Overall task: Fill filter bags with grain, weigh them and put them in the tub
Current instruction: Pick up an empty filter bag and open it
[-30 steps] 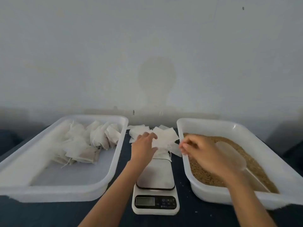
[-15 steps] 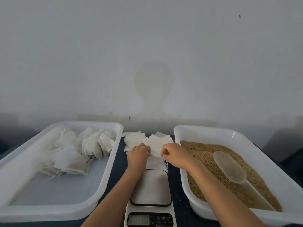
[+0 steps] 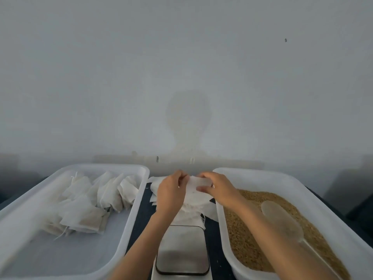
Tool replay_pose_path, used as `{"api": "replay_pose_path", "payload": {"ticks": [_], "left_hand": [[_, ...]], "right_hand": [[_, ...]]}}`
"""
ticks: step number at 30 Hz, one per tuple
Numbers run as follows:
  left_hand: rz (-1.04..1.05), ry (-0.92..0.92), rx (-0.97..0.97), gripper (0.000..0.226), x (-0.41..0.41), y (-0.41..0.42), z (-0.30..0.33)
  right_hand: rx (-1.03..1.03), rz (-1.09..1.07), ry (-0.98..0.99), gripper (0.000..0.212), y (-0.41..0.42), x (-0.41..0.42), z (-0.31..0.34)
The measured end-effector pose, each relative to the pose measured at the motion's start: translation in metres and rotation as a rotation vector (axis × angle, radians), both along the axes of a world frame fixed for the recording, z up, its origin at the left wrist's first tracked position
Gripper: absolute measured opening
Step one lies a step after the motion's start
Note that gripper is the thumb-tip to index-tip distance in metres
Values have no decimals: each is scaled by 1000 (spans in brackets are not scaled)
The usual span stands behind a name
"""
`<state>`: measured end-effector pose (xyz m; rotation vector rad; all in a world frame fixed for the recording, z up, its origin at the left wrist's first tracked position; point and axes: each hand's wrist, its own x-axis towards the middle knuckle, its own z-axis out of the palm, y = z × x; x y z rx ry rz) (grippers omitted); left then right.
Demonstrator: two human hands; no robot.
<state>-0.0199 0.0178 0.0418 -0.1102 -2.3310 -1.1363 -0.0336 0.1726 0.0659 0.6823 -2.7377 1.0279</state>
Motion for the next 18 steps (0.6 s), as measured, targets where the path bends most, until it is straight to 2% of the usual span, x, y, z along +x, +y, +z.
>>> {"api": "replay_pose_path", "payload": {"ticks": [1, 4, 6, 8, 9, 12, 18], "left_hand": [[-21, 35, 24, 13, 6, 4, 10], [-112, 89, 67, 17, 24, 19, 31], [-217, 94, 153, 20, 35, 33, 37], [-329, 67, 262, 12, 43, 49, 36], [-371, 35, 266, 13, 44, 57, 34], [-445, -131, 130, 36, 39, 85, 24], [-463, -268, 108, 39, 26, 120, 2]], "right_hand": [[-68, 0, 6, 20, 6, 3, 7], [-268, 14, -24, 30, 30, 15, 28], [-319, 38, -77, 26, 49, 23, 40], [-349, 53, -119, 18, 68, 29, 44], [-373, 56, -147, 17, 77, 32, 44], [-381, 33, -199, 25, 99, 37, 33], [-375, -131, -240, 30, 131, 41, -2]]}}
